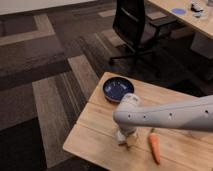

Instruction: Place the white sponge in the ceramic bowl

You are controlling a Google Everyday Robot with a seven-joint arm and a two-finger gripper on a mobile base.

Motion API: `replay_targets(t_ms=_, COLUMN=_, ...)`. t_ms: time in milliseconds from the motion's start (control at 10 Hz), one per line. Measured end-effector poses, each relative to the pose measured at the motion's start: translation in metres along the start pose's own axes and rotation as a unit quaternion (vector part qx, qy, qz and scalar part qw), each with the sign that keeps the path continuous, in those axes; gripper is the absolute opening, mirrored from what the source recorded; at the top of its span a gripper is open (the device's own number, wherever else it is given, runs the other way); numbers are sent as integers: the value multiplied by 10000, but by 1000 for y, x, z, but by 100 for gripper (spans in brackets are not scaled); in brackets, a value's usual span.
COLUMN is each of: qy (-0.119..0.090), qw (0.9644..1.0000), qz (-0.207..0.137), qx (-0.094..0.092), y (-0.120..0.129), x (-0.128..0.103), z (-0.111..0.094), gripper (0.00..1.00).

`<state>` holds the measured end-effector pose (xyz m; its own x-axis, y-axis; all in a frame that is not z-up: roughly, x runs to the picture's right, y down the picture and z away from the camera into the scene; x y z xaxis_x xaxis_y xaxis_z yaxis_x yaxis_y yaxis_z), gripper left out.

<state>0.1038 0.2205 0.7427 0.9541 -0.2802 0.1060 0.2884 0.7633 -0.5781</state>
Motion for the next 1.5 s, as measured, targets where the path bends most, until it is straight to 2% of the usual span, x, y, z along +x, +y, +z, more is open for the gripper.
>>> replay_targets(t_ms=200, qy=-44, qw=9990, qz=320, qx=-292, y=-7, x=-9, z=-21, gripper=2)
replay_targets(t_ms=300, qy=0, qw=9984, qz=436, qx=-349, y=-18, x=-8, z=-35, gripper=0)
replay_targets(t_ms=500, qy=280, qw=9952, qz=861, qx=-372, y=-67, x=4, z=-67, gripper=0)
replay_targets(t_ms=600, qy=380, qw=9924, qz=1157, qx=-192, y=-102, x=7, z=-85, gripper=0)
replay_targets(t_ms=1100, qy=413, qw=9914, qz=1236, qx=-148, y=-109, x=10, z=-88, gripper=0)
replay_targets(t_ms=1300, qy=563, qw=9909, qz=1220, qx=4, y=-128, x=27, z=-96, gripper=0)
replay_targets(t_ms=1400, qy=579, qw=9916, qz=1153, qx=29, y=-134, x=28, z=-98, gripper=0)
replay_targets(t_ms=1500, qy=598, qw=9933, qz=980, qx=108, y=-154, x=35, z=-98, gripper=0)
